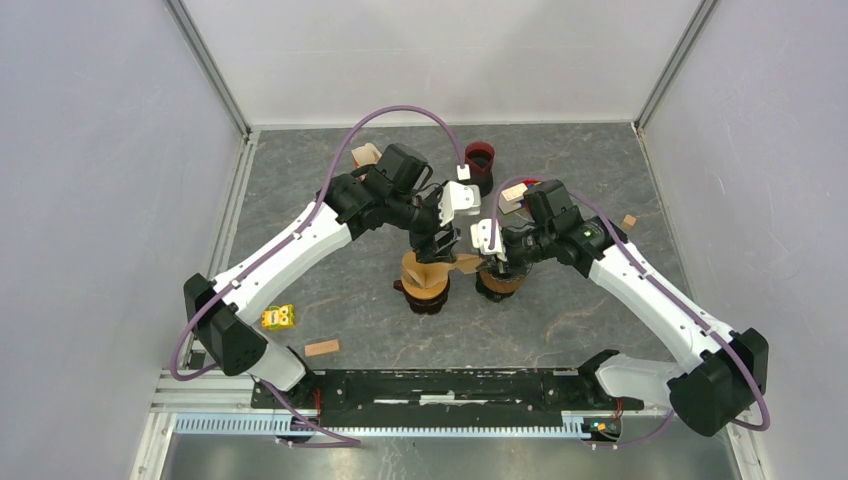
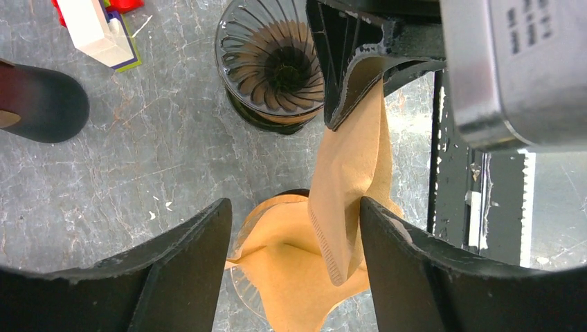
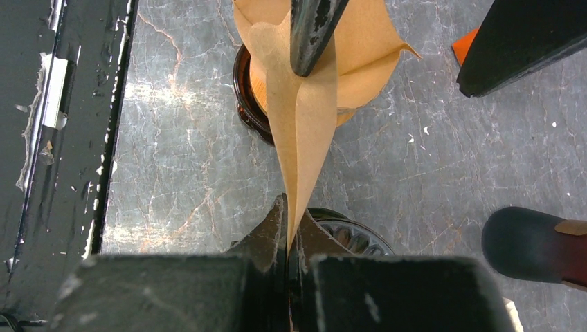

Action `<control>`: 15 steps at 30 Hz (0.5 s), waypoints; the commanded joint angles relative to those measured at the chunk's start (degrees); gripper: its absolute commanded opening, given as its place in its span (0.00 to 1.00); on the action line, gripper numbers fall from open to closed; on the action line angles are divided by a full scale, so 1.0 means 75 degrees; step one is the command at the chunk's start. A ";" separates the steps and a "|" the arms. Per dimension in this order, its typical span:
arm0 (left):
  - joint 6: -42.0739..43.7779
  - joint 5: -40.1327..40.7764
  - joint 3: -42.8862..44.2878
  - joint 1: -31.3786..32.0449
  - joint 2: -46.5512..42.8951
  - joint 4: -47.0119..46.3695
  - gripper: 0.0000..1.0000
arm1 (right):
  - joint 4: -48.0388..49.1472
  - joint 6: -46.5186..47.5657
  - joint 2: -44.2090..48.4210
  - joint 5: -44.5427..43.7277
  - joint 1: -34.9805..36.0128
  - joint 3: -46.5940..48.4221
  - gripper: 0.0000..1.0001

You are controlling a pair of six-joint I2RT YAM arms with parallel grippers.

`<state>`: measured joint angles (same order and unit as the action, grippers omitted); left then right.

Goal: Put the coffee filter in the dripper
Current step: Pick up the coffee filter from the coffee filter holder.

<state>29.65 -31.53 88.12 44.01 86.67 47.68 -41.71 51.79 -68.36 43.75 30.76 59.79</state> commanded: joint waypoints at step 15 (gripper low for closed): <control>0.1549 -0.0520 -0.0197 0.0047 -0.0286 0.0076 0.60 | -0.0059 -0.0040 -0.0076 0.0273 0.0028 0.0220 0.00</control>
<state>36.40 -32.38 86.96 44.12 86.59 47.86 -42.13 51.68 -69.14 44.14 30.76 59.79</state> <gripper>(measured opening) 0.619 0.007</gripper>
